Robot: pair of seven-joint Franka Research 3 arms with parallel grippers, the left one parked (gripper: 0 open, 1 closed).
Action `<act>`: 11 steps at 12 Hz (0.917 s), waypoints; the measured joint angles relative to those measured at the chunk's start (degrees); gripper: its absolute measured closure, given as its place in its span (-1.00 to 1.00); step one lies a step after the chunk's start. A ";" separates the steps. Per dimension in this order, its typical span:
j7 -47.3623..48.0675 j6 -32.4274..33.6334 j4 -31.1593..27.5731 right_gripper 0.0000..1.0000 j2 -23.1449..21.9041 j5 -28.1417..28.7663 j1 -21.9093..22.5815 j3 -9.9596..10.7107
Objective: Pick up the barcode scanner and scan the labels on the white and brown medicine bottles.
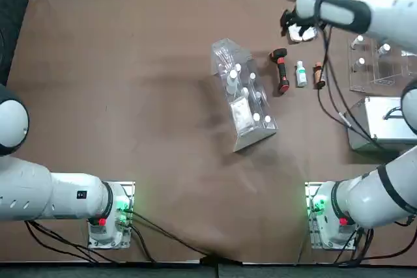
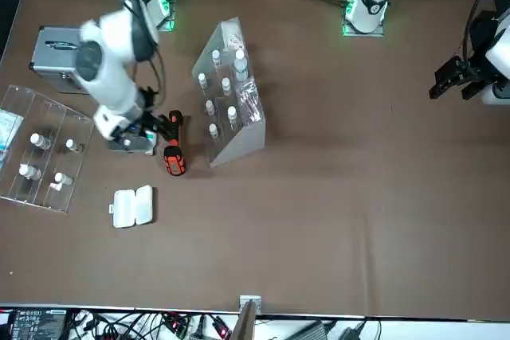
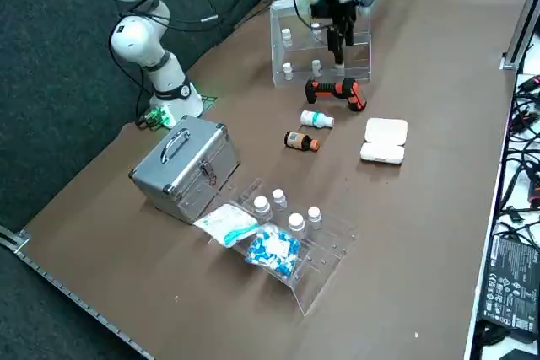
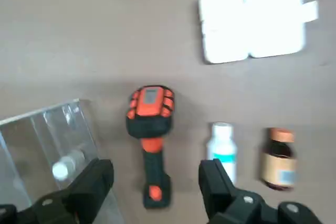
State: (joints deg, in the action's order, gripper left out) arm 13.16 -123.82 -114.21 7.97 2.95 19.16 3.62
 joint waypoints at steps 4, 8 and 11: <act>-11.51 16.63 9.93 -1.00 -3.59 0.00 -5.64 0.37; -15.01 21.96 14.43 -1.00 -7.03 0.00 -8.53 0.90; -15.45 26.48 18.66 -1.00 -8.37 0.00 -11.02 1.03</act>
State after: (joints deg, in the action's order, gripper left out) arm -2.29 -97.34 -95.55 -0.39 2.95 8.14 4.65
